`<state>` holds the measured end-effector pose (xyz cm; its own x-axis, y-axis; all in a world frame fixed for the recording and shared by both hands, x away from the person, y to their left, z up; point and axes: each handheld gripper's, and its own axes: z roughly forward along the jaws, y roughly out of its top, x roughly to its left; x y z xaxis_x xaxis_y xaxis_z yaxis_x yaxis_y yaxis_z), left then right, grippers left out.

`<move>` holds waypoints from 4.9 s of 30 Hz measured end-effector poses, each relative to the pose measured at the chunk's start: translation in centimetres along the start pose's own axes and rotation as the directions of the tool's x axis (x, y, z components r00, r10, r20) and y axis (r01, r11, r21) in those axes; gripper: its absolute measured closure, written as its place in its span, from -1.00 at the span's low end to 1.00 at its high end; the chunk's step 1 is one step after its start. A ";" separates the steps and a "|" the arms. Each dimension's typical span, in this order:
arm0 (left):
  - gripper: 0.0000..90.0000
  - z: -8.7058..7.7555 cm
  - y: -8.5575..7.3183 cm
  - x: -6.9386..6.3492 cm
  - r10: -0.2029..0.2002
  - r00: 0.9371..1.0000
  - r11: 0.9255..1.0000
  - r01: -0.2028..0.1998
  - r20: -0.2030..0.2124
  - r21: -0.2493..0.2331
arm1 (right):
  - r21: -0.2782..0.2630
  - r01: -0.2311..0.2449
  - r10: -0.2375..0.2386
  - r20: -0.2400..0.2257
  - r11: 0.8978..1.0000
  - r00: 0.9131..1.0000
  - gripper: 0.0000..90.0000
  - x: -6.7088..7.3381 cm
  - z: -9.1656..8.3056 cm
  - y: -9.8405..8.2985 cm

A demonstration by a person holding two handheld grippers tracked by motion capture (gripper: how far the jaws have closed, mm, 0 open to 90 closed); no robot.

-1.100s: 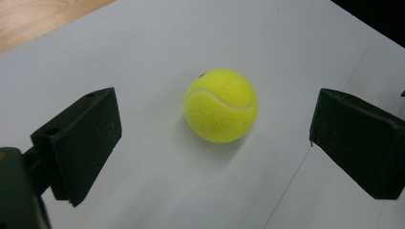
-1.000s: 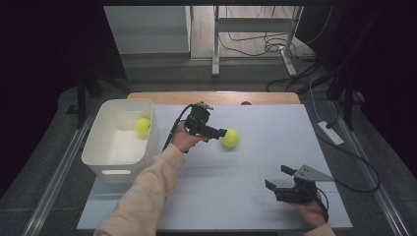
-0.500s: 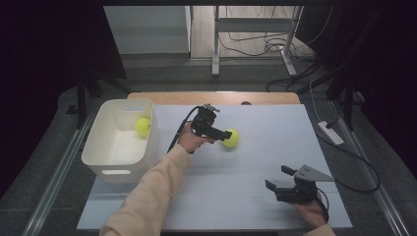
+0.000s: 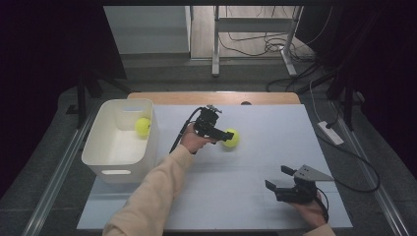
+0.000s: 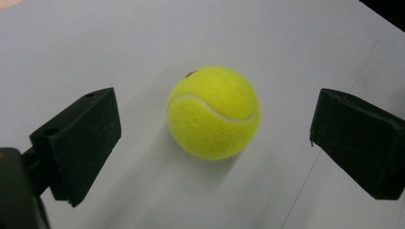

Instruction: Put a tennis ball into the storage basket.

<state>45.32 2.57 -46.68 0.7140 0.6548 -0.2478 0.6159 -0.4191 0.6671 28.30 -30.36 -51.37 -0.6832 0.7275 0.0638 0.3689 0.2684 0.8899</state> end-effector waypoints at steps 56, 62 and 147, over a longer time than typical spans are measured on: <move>-0.40 5.1 -0.9 -0.2 0.047 0.999 0.997 -0.048 0.013 0.054 | 0.010 -0.004 0.004 0.007 1.000 1.000 -0.70 -0.1 -0.1 -0.1; -0.39 5.0 -0.9 -0.1 0.043 0.999 0.998 -0.044 0.018 0.054 | 0.008 -0.004 0.004 0.008 1.000 1.000 -0.70 -0.2 -0.1 -0.1; -0.39 -5.3 -2.7 -1.7 0.086 0.996 0.976 -0.090 -0.028 -0.201 | -0.002 0.004 -0.004 0.017 1.000 1.000 -0.70 -0.1 -0.2 0.0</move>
<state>40.71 5.94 -44.28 0.7545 0.6339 -0.1698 0.4700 -0.3413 0.8140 28.25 -30.57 -51.29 -0.6735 0.7373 0.0524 0.3649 0.2700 0.8910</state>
